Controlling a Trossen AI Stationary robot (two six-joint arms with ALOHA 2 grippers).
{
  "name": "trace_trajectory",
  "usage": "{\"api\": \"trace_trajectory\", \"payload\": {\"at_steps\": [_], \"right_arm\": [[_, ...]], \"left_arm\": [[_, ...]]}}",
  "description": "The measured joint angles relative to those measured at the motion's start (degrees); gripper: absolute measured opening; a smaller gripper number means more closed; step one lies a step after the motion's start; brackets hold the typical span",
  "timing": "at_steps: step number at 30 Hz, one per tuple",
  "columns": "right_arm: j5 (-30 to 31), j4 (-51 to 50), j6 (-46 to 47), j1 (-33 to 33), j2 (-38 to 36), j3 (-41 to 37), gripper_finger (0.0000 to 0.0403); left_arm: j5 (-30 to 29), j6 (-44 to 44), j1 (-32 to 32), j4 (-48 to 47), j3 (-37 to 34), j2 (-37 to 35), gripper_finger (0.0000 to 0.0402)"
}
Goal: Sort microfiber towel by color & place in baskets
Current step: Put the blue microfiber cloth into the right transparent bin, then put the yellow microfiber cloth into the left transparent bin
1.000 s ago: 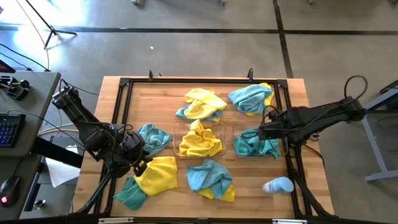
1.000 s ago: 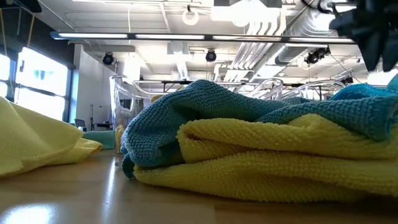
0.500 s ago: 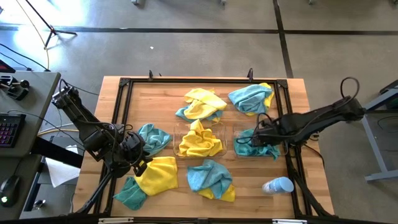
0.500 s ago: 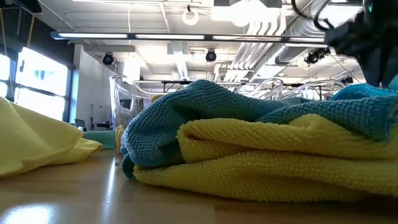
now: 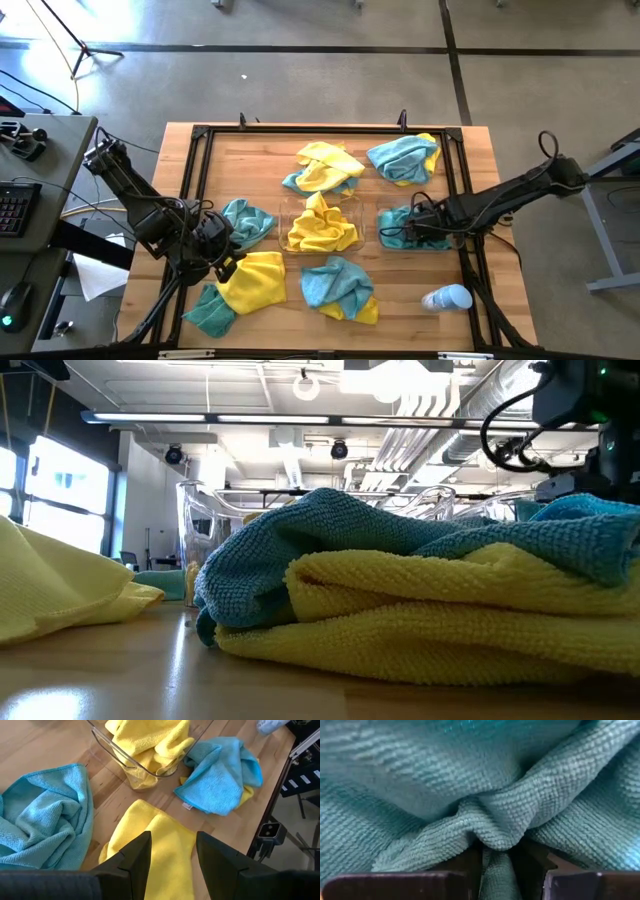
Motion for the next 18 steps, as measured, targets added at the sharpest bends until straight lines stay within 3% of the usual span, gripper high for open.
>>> {"api": "trace_trajectory", "payload": {"at_steps": [7,18], "right_arm": [[1.71,-4.67,-0.13,0.02,-0.29,4.72,0.0094],[9.08,-24.87,-0.72,0.04,-0.31,22.6,0.0094]], "left_arm": [[0.42,-0.5,0.0,0.01,0.0,0.0,0.0145],[0.42,-0.39,-0.01,-0.01,0.0,0.0,0.0145]]}}
